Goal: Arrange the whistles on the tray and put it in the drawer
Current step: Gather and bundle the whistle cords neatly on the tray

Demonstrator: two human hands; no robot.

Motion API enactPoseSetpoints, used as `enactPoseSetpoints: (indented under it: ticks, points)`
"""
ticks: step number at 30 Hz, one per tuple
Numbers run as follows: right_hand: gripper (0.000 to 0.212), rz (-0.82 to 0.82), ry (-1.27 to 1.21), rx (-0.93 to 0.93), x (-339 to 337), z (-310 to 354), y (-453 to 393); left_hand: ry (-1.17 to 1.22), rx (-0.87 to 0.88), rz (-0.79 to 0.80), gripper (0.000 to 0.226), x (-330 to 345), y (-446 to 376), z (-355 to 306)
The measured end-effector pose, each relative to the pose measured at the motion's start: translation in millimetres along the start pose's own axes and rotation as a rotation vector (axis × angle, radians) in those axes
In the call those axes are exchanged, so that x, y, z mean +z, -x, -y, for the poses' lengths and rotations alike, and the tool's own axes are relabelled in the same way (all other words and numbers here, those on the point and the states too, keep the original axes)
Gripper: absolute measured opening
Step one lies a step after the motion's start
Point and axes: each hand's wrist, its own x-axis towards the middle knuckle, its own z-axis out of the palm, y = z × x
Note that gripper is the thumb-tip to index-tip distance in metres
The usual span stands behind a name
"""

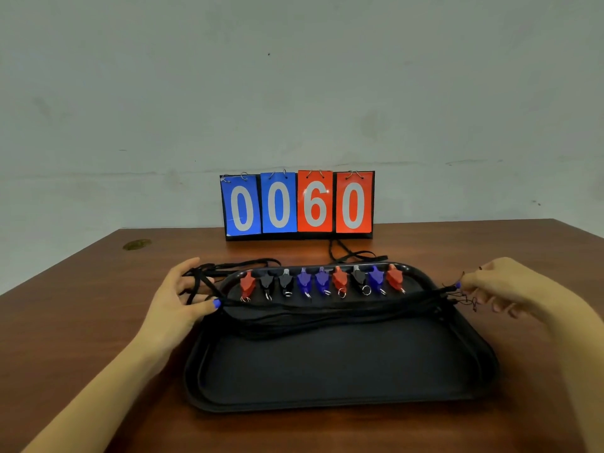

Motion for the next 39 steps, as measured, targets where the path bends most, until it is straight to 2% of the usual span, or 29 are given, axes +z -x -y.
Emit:
enactPoseSetpoints:
  ticks: [9,12,14,16,18,20,23,26,28,30,33,36,39]
  points:
    - [0.021,-0.036,0.056,-0.006,6,-2,-9,-0.026,-0.004,0.025,0.069,-3,-2,2]
    - [0.022,-0.077,0.123,-0.017,9,-3,-14,-0.051,0.031,0.012,0.062,-1,0,-1]
    - [0.017,-0.193,0.221,-0.072,14,-3,-15,-0.050,0.055,-0.031,0.056,1,1,-3]
    - [0.014,-0.431,0.279,-0.187,18,3,-8,-0.027,0.056,-0.095,0.052,1,0,-4]
    - [0.019,-0.649,0.224,-0.329,22,15,5,0.018,0.060,-0.169,0.047,0,-1,-6]
    - [0.016,-0.718,0.137,-0.439,28,29,17,0.085,0.072,-0.246,0.043,-1,-1,-8]
    - [0.011,-0.505,0.081,-0.554,49,51,32,0.200,0.073,-0.362,0.047,-6,-4,-9]
    - [0.015,-0.229,0.259,-0.716,78,65,42,0.195,-0.015,-0.389,0.057,-13,-11,-4]
    - [0.018,-0.127,0.395,-0.807,93,67,42,0.185,-0.136,-0.365,0.057,-16,-15,-1]
    - [0.020,-0.065,0.417,-0.835,99,67,41,0.265,-0.237,-0.338,0.054,-16,-18,1]
    - [0.020,-0.021,0.408,-0.805,95,63,36,0.304,-0.281,-0.306,0.049,-14,-15,-1]
    - [0.019,-0.030,0.406,-0.745,86,58,28,0.200,-0.232,-0.249,0.050,-14,-14,-2]
    - [0.019,-0.007,0.414,-0.689,82,53,20,-0.044,-0.098,-0.091,0.033,-10,-9,-2]
